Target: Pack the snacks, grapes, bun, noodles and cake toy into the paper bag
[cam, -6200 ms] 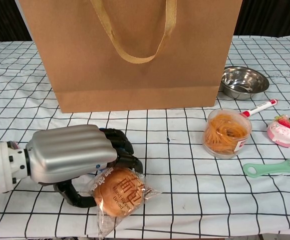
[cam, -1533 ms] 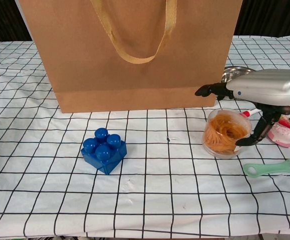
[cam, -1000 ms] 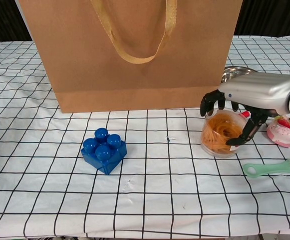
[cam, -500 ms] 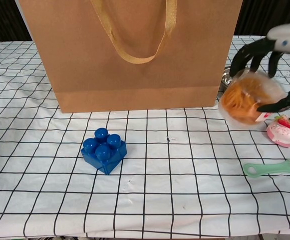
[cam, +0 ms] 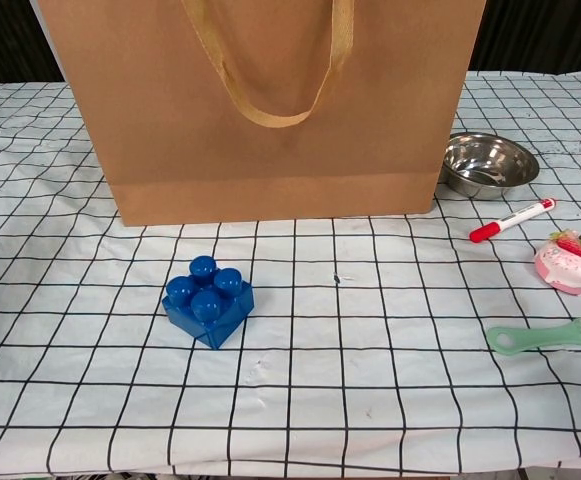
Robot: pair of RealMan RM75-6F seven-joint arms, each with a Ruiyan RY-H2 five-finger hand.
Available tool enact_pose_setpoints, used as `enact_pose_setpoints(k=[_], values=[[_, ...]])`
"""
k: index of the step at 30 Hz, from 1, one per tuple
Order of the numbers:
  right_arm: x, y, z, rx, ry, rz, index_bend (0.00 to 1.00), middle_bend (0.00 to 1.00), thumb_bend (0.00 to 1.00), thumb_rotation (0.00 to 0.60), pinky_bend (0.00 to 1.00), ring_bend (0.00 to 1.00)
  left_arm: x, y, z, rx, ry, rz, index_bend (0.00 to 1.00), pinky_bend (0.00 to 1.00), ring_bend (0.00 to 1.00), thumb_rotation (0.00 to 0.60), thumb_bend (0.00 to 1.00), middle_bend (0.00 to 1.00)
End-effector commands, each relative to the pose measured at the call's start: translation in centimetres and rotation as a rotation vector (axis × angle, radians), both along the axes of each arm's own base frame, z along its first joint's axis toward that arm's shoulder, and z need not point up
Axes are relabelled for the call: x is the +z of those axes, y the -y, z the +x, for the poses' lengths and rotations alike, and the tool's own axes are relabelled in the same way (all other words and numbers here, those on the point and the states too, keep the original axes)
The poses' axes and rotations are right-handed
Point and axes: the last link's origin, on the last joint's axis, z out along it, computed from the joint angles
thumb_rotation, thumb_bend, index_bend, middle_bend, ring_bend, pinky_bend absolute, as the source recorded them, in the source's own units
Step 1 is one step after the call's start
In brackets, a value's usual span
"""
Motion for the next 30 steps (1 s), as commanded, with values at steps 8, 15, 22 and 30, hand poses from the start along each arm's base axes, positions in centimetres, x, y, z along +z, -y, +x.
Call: enact_pose_setpoints(k=[8, 15, 22, 30], values=[[3.0, 4.2, 5.2, 0.093, 0.051, -0.052, 0.34, 0.37, 0.55, 0.600, 0.39, 0.50, -0.1, -0.1, 0.0, 0.006, -0.005, 0.000, 0.03, 0.00, 0.00, 0.600, 0.09, 0.00], [2.5, 9.4, 10.7, 0.154, 0.080, 0.006, 0.35, 0.38, 0.55, 0.600, 0.39, 0.51, -0.2, -0.2, -0.1, 0.011, -0.015, 0.000, 0.03, 0.00, 0.00, 0.600, 0.09, 0.00], [-0.1, 12.7, 15.5, 0.186, 0.154, 0.103, 0.39, 0.39, 0.55, 0.600, 0.39, 0.51, -0.2, -0.3, -0.2, 0.016, -0.016, 0.009, 0.03, 0.00, 0.00, 0.600, 0.09, 0.00], [-5.4, 14.9, 18.2, 0.170, 0.120, 0.197, 0.39, 0.38, 0.55, 0.600, 0.39, 0.51, 0.1, -0.3, -0.3, 0.018, -0.009, 0.016, 0.03, 0.00, 0.00, 0.600, 0.09, 0.00]])
